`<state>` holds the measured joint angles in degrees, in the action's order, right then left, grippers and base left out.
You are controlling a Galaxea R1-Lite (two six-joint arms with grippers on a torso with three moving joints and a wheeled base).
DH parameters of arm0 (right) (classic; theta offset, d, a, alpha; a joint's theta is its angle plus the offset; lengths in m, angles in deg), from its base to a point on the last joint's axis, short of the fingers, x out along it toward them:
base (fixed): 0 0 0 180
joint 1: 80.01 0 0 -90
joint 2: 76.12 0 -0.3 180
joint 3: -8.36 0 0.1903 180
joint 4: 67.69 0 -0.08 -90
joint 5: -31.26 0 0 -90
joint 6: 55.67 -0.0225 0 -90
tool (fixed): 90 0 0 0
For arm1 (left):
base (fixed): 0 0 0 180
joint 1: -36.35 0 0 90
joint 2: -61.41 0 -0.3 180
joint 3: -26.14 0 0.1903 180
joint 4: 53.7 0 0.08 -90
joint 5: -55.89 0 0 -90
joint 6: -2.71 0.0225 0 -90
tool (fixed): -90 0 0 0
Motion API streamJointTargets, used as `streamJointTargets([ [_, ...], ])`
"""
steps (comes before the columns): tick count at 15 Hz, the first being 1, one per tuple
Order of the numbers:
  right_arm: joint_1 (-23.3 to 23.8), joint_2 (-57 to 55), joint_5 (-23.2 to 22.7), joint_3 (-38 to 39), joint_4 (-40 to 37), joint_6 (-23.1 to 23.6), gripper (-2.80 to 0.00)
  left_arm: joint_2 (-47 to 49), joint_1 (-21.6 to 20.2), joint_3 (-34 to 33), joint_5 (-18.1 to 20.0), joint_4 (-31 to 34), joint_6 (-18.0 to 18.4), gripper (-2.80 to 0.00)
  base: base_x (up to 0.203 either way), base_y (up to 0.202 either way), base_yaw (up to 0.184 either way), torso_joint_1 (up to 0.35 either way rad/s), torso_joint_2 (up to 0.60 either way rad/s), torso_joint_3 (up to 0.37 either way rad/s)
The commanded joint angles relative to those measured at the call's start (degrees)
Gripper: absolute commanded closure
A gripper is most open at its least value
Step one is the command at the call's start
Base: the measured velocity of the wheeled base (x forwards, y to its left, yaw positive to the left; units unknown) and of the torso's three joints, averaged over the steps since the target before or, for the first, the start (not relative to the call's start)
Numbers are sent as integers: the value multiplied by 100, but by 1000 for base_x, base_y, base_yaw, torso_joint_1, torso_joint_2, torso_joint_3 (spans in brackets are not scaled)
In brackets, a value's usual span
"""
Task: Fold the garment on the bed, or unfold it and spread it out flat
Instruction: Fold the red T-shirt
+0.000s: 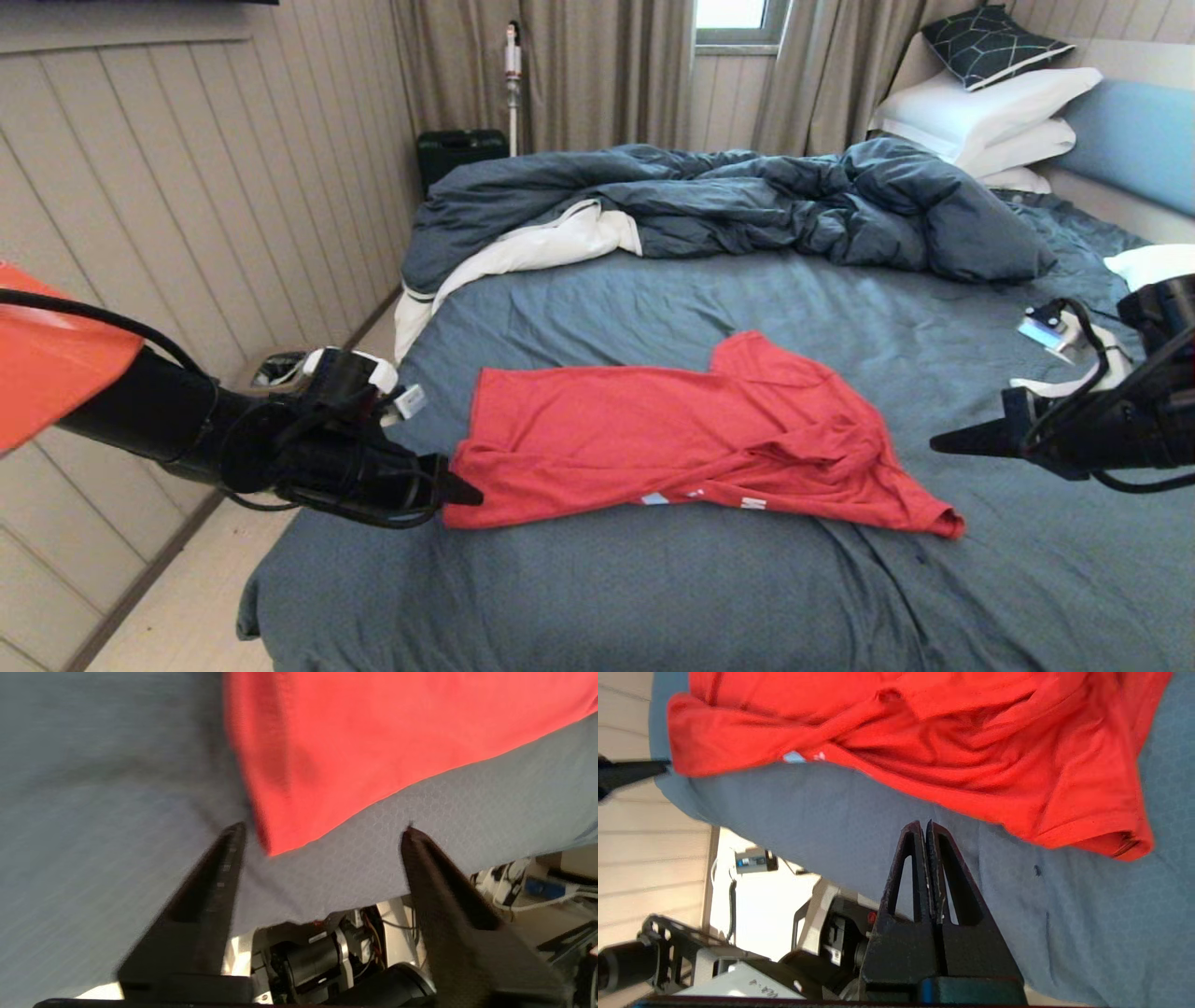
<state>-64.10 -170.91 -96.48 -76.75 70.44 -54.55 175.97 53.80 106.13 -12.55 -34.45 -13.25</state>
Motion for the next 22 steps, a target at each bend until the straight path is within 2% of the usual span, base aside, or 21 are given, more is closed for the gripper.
streamJointTargets([
  [1, 57, -82, -68, 9, -5, 11, 0, 251, 40, 67, -147, -21, -21, -280, 0, 0, 0, 0, 0, 0],
  [10, 141, -242, -84, 0, 57, 11, 0, 555, 48, 113, -205, -204, -39, -280, 0, 0, 0, 0, 0, 0],
  [11, 141, -250, -84, 5, 83, 11, 0, 568, 56, 146, -196, -212, -39, 0, 0, 0, 0, 0, 0, 0],
  [15, 172, -259, -92, 1, 83, 11, 0, 664, 136, 182, -178, -260, -57, 0, 0, 0, 0, 0, 0, 0],
  [22, 244, -250, -207, 13, 83, 11, 0, 439, 335, 252, -205, -283, -294, 0, 0, 0, 0, 0, 0, 0],
])
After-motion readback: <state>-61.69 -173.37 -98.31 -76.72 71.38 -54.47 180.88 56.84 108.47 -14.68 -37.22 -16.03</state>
